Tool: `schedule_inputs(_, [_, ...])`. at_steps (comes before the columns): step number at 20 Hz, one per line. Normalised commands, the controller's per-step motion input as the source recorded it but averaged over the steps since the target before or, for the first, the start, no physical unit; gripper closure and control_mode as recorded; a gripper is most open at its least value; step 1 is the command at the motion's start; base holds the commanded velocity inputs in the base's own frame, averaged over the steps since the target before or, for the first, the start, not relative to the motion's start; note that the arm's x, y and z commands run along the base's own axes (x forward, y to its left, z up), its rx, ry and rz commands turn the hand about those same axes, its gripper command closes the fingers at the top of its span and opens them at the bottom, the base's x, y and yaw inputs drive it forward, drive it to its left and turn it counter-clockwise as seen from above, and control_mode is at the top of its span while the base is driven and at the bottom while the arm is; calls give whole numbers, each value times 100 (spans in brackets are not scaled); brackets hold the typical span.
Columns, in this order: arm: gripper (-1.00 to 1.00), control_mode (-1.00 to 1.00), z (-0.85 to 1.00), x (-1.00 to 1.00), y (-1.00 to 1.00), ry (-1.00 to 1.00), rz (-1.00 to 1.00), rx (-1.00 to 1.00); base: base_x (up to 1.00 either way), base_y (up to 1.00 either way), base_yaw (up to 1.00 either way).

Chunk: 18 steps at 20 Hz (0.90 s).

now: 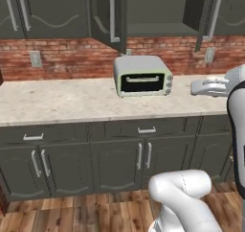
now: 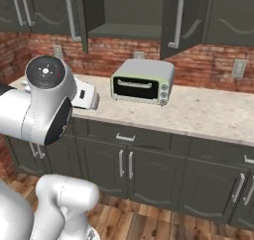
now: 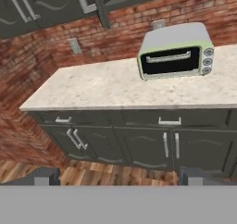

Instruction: Close all open cabinet doors.

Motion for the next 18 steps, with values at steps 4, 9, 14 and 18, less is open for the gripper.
schedule_inputs(4, [-100, 100, 0, 0, 0, 0, 0, 0, 77, -8, 0])
schedule_inputs(9, [-100, 100, 0, 0, 0, 0, 0, 0, 61, -5, 1])
schedule_inputs(14, [-100, 100, 0, 0, 0, 0, 0, 0, 54, -6, 2])
schedule_inputs(18, [-100, 100, 0, 0, 0, 0, 0, 0, 40, -1, 0])
